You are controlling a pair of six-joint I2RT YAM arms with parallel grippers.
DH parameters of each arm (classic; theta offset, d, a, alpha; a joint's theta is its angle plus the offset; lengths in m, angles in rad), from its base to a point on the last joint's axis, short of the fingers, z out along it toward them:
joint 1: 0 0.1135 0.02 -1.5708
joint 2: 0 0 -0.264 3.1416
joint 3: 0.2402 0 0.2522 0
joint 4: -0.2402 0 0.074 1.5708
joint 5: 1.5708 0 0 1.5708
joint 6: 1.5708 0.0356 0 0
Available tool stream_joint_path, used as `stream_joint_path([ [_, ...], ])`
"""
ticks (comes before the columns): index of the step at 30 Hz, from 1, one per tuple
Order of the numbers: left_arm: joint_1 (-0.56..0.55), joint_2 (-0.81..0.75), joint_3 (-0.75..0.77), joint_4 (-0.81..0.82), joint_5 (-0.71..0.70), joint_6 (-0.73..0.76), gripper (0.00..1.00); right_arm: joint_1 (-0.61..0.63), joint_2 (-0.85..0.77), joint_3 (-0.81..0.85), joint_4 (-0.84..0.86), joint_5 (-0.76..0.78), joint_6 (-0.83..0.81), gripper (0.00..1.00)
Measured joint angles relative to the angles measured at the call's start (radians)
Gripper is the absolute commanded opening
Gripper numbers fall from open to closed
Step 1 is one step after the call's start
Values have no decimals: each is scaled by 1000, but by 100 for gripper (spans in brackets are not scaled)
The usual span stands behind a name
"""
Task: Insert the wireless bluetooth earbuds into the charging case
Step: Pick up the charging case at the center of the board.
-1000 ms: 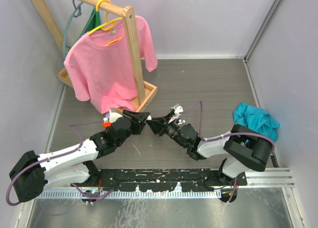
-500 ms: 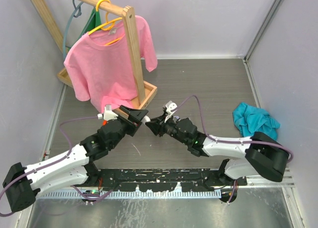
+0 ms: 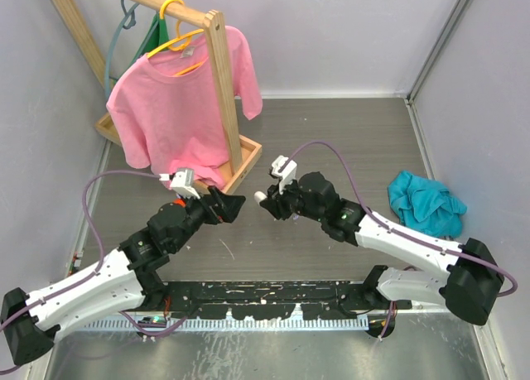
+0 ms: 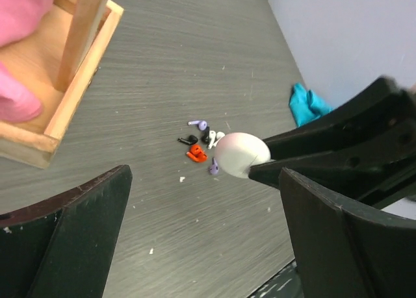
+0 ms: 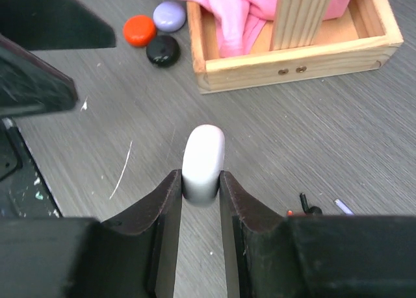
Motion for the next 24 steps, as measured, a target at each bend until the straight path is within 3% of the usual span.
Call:
stream_joint_path([
  [12, 0, 99, 0, 143, 317, 507, 99, -1, 14, 325, -539, -100, -144, 3],
  [24, 30, 172, -98, 349, 636, 842, 94, -1, 132, 554, -862, -187, -267, 3],
])
